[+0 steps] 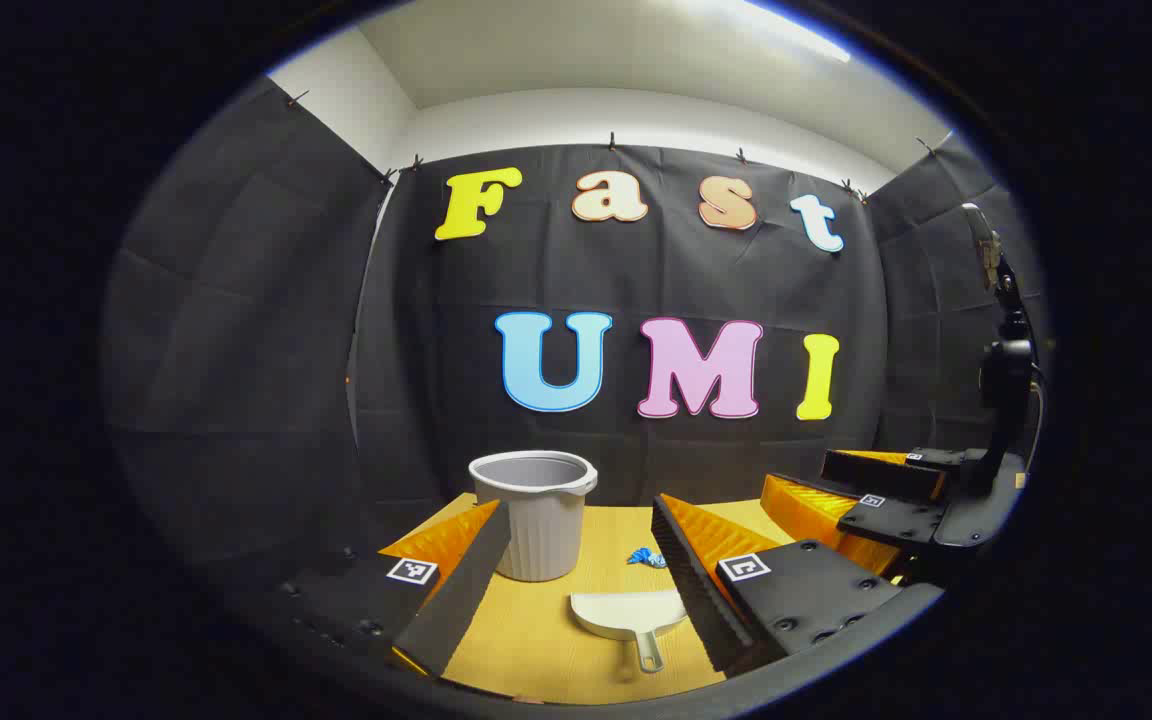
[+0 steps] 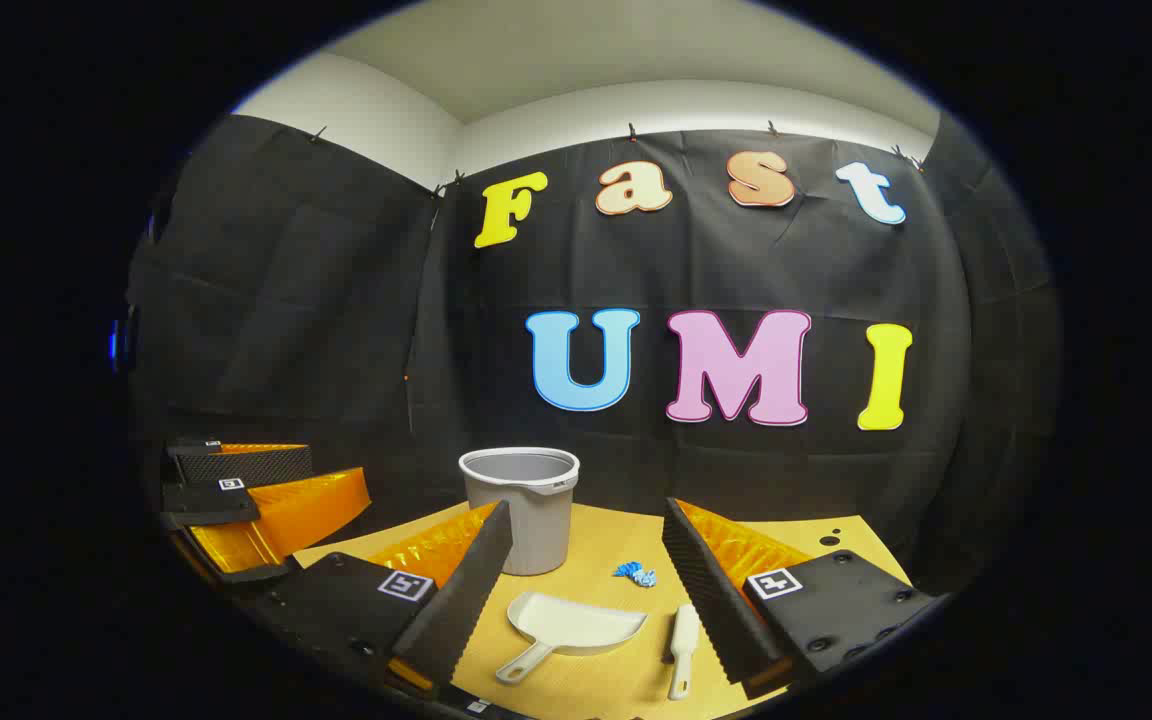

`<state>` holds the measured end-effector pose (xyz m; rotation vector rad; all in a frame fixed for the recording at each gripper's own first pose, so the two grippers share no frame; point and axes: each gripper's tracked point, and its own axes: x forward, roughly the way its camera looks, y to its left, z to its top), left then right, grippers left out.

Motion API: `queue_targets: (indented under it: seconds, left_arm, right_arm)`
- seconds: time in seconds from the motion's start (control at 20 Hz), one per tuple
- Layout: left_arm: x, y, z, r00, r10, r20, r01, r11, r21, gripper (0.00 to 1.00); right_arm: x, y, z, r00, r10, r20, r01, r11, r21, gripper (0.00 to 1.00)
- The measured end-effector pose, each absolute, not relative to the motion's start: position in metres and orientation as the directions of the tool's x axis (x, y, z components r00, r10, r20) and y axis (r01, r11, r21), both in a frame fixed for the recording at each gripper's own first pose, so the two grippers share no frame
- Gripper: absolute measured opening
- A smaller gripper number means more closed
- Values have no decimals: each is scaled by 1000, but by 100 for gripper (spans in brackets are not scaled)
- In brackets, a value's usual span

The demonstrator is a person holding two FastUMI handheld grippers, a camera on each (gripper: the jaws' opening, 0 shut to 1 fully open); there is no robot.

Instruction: Pick up the small broom and dustpan from the desktop, sweep the trash into the dustpan with the broom, and then empty the trash into the garbage bin.

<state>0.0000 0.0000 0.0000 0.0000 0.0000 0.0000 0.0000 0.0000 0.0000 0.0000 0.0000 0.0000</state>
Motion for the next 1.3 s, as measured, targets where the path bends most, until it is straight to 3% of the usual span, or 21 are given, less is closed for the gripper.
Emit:
queue_targets:
  seconds: [1.3]
  left_arm:
    - [3, -1, -3, 1000, 16, 9, -16, 1000, 14, 85]
  right_arm:
    - [4, 4, -7, 999, 5, -41, -6, 1000, -22, 98]
